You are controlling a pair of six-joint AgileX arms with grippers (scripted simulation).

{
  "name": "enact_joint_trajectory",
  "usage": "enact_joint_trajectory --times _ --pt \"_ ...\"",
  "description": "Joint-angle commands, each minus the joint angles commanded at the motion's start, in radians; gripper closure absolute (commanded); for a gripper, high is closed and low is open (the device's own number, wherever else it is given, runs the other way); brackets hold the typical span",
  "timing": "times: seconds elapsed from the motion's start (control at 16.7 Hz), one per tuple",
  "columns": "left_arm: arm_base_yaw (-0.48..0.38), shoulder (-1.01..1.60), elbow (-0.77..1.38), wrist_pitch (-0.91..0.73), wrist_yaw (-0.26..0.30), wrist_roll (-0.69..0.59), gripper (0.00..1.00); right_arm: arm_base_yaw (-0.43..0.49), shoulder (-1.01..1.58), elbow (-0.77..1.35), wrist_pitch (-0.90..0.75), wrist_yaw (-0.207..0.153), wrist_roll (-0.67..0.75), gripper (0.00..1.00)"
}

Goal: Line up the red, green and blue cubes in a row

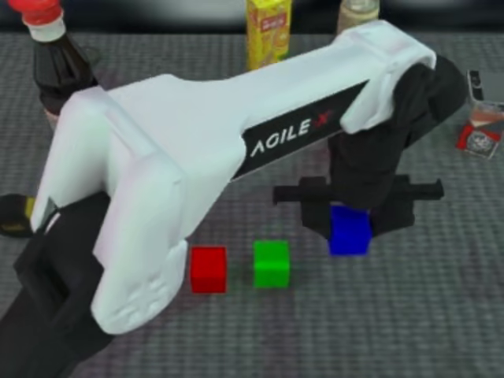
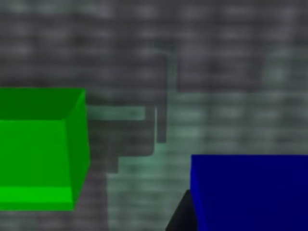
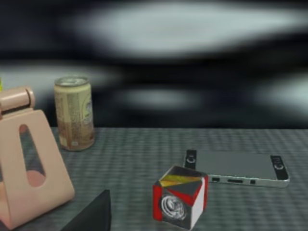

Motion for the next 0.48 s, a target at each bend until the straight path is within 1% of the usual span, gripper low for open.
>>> enact_joint_trajectory --times 0.24,0.48 --pt "-0.001 0.007 -0.149 0.161 -0.002 0.000 1.00 0.000 0.000 0.000 0.000 0.000 0.000 0.00" --pt "-0.001 0.010 -0.176 0.190 -0.003 -0.002 1.00 0.000 0.000 0.000 0.000 0.000 0.000 0.00"
